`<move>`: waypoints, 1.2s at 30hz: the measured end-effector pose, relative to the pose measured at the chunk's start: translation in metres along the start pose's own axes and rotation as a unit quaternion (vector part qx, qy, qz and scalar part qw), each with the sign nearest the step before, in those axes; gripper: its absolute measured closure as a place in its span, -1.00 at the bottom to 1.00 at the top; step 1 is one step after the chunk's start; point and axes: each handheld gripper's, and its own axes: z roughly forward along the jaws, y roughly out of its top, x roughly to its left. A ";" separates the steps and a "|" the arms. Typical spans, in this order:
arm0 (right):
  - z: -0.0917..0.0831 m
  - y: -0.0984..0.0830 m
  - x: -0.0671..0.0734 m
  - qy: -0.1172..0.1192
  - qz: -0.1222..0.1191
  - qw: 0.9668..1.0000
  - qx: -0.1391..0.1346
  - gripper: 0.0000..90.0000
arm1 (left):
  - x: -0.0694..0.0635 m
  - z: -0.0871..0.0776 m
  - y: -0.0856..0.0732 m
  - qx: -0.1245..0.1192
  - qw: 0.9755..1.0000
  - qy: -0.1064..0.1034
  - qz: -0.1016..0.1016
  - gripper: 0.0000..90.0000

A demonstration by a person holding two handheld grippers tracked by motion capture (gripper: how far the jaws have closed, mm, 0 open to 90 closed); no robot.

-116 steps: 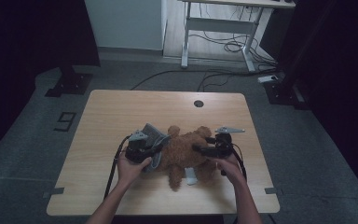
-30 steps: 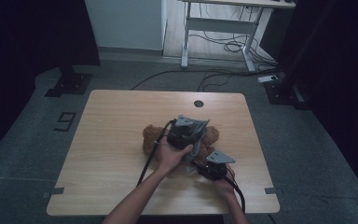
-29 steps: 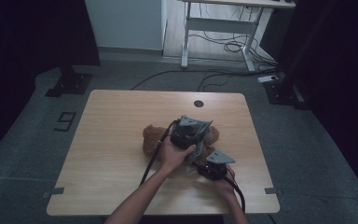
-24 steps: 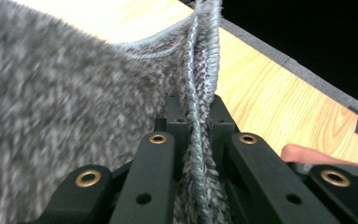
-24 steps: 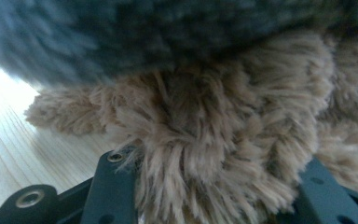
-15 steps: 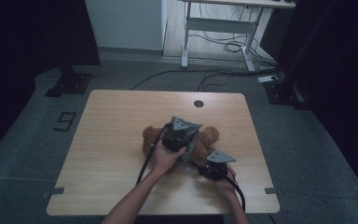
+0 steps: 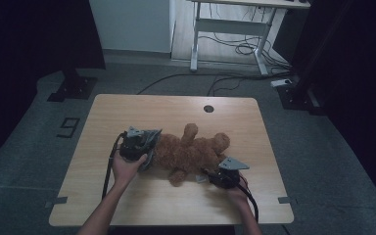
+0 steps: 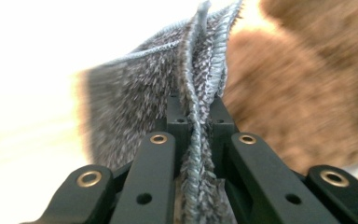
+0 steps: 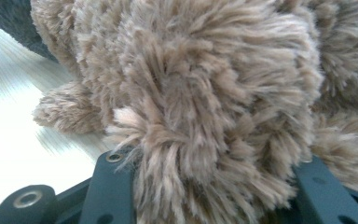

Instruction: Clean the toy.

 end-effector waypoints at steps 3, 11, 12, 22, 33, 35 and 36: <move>0.000 -0.001 0.000 0.002 0.003 1.000 0.000 0.23 | 0.005 0.008 -0.011 0.009 1.000 -0.004 -0.011 0.85; -0.001 -0.002 -0.002 0.005 0.005 1.000 -0.003 0.23 | -0.021 -0.013 0.019 -0.049 0.998 -0.039 0.010 0.85; -0.001 -0.002 -0.002 0.005 0.005 1.000 -0.003 0.23 | -0.029 -0.014 0.025 -0.055 0.997 -0.046 0.017 0.85; -0.001 -0.002 -0.002 0.004 0.005 1.000 -0.004 0.23 | -0.138 0.034 0.067 -0.050 0.985 -0.132 0.101 0.85; 0.000 -0.002 -0.002 0.003 0.014 1.000 0.002 0.22 | -0.161 0.086 0.056 -0.009 0.986 -0.119 0.117 0.86; 0.000 -0.002 -0.001 0.003 0.014 1.000 0.002 0.22 | -0.153 0.076 0.056 -0.012 0.987 -0.109 0.120 0.86; 0.000 -0.002 -0.001 0.003 0.014 1.000 0.002 0.22 | -0.148 0.071 0.056 -0.015 0.988 -0.101 0.117 0.86</move>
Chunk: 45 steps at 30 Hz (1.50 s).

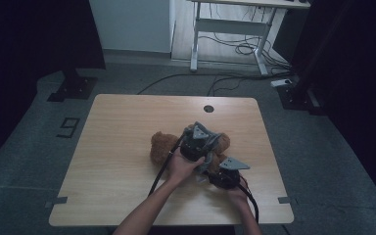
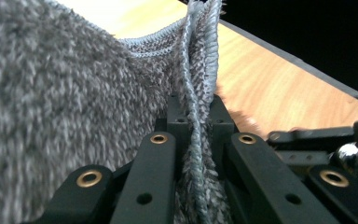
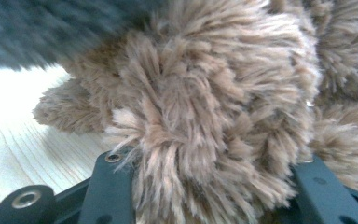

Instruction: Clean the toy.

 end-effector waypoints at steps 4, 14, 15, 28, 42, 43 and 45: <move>0.000 0.000 -0.001 0.001 0.006 1.000 -0.002 0.22 | 0.030 -0.027 -0.007 0.013 0.999 0.046 -0.019 0.86; 0.000 0.000 0.000 0.000 0.013 1.000 -0.004 0.22 | 0.101 -0.093 -0.052 0.004 0.989 0.127 -0.073 0.86; 0.000 0.000 -0.001 0.000 0.014 1.000 -0.004 0.22 | 0.107 -0.094 -0.057 0.016 0.987 0.142 -0.074 0.86; 0.000 0.000 -0.003 0.002 0.019 1.000 -0.005 0.22 | 0.127 -0.074 -0.100 0.035 0.988 0.101 -0.112 0.85; 0.023 0.015 -0.017 -0.054 -0.040 0.998 -0.004 0.23 | 0.114 -0.055 0.010 0.007 0.995 0.072 -0.067 0.83; 0.025 0.016 -0.018 -0.062 -0.047 0.997 -0.005 0.23 | 0.115 -0.046 0.009 0.015 0.995 0.070 -0.073 0.83; 0.027 0.015 -0.019 -0.067 -0.049 0.997 -0.009 0.23 | 0.117 -0.032 0.004 0.030 0.994 0.064 -0.086 0.82</move>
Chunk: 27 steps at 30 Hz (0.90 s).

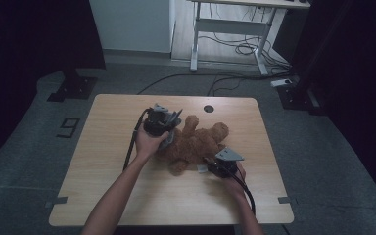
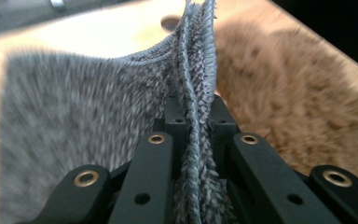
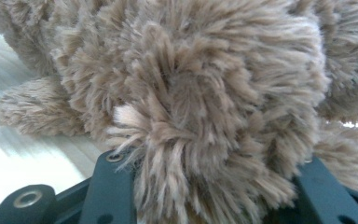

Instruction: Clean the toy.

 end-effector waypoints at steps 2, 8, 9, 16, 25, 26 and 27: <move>0.000 0.000 -0.001 0.002 0.000 1.000 -0.001 0.23 | 0.001 0.005 -0.003 0.003 1.000 -0.004 -0.006 0.83; -0.003 0.000 0.000 0.014 0.013 1.000 0.007 0.07 | 0.001 -0.001 -0.023 0.000 1.000 -0.023 -0.013 0.86; -0.004 0.000 0.000 0.020 0.018 1.000 0.009 0.00 | 0.000 -0.003 -0.027 -0.002 1.000 -0.023 -0.012 0.86; -0.024 0.001 0.000 0.068 0.063 0.995 0.041 -0.40 | -0.016 -0.019 -0.056 -0.030 0.999 -0.026 0.015 0.87; -0.047 0.009 -0.014 0.108 0.145 0.983 -0.021 -0.57 | -0.023 -0.039 -0.088 -0.063 0.997 -0.054 0.006 0.87; -0.043 0.011 -0.012 0.111 0.143 0.983 -0.018 -0.59 | -0.024 -0.040 -0.089 -0.064 0.996 -0.055 0.007 0.87; -0.038 0.013 -0.008 0.120 0.142 0.982 -0.014 -0.58 | -0.024 -0.042 -0.091 -0.063 0.996 -0.055 0.007 0.87</move>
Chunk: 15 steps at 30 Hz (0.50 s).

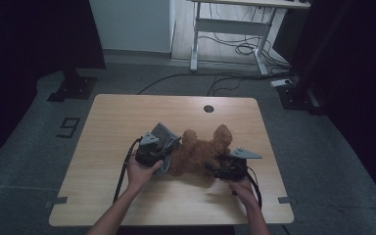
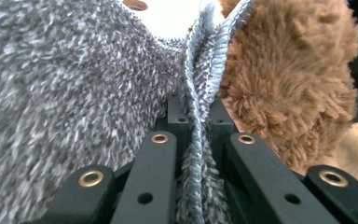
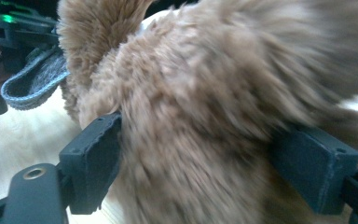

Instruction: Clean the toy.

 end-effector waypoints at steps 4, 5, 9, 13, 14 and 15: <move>0.021 -0.008 0.013 -0.010 -0.028 0.999 0.017 -0.40 | 0.000 -0.008 -0.006 -0.003 1.000 0.005 -0.002 0.86; 0.022 -0.011 0.015 -0.012 -0.031 0.999 0.018 -0.31 | 0.000 -0.010 -0.007 -0.003 1.000 0.001 -0.005 0.86; 0.016 -0.017 0.022 -0.032 -0.066 0.997 0.025 -0.03 | -0.009 -0.020 0.000 -0.009 1.000 -0.006 -0.010 0.86; 0.014 -0.018 0.023 -0.045 -0.068 0.996 0.019 0.08 | -0.033 -0.028 0.026 -0.041 0.999 -0.011 0.016 0.85; 0.014 -0.018 0.023 -0.048 -0.067 0.996 0.017 0.09 | -0.041 -0.029 0.034 -0.053 0.998 -0.012 0.026 0.85; 0.014 -0.019 0.024 -0.049 -0.066 0.996 0.016 0.09 | -0.050 -0.030 0.042 -0.065 0.997 -0.013 0.037 0.85</move>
